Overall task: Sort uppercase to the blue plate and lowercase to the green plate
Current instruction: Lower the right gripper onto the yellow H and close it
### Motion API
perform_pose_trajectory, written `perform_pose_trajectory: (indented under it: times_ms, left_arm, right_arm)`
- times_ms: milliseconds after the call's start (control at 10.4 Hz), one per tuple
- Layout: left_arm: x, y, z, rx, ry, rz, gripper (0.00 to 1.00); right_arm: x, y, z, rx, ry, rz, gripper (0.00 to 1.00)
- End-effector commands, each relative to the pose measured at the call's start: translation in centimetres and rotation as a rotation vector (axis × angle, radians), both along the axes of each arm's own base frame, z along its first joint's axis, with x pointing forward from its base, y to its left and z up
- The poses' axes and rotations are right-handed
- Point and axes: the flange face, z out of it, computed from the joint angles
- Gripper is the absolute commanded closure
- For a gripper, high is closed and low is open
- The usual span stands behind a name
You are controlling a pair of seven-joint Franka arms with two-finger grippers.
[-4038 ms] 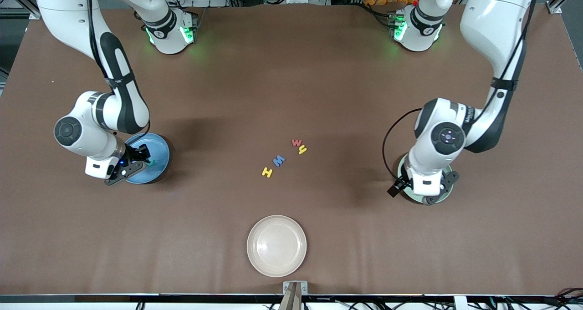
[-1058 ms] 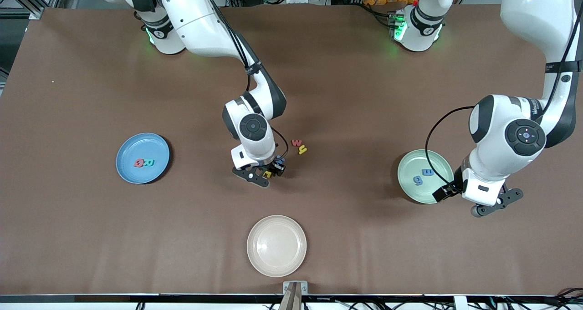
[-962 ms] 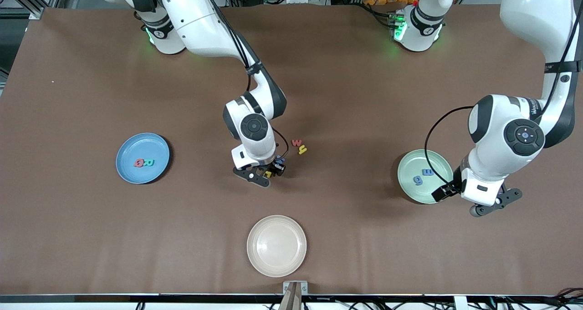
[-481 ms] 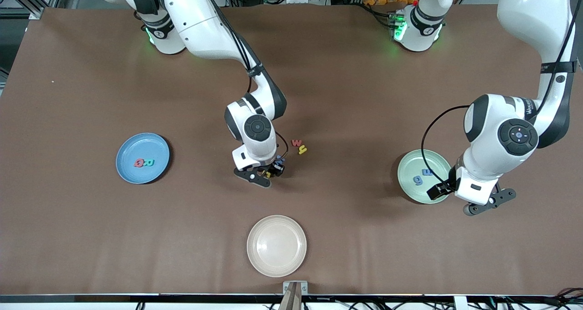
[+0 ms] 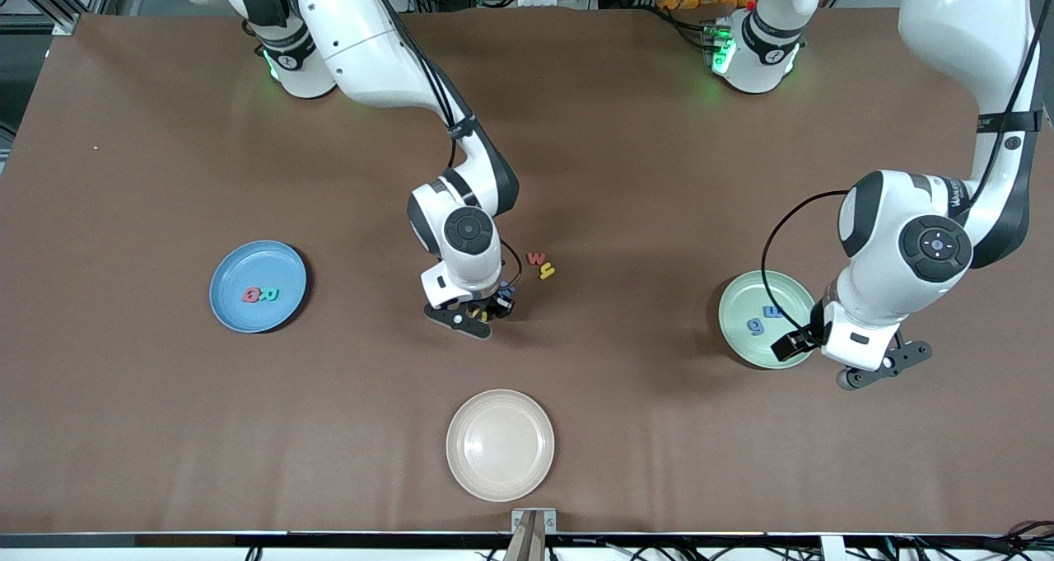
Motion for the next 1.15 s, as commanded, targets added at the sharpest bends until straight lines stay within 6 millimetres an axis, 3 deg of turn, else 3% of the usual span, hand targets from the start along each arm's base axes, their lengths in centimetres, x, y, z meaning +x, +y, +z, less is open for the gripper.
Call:
perform_pose_trajectory:
  times_ms: [0,865,1058]
  left_arm:
    - [-0.14,-0.02,0.48,0.025,0.002,-0.026,0.0]
    - [-0.25,-0.52,0.31,0.024,0.005,-0.028,0.0]
    - [-0.22,-0.32,0.31,0.024,0.005,-0.026,0.0]
  right_arm:
    - [0.15,0.63,-0.18,-0.015,-0.017,-0.004,0.64]
    - [0.37,0.06,-0.29,-0.041,-0.001,0.074,0.84]
    - [0.57,-0.27,0.34,-0.06,0.034,0.132,0.85]
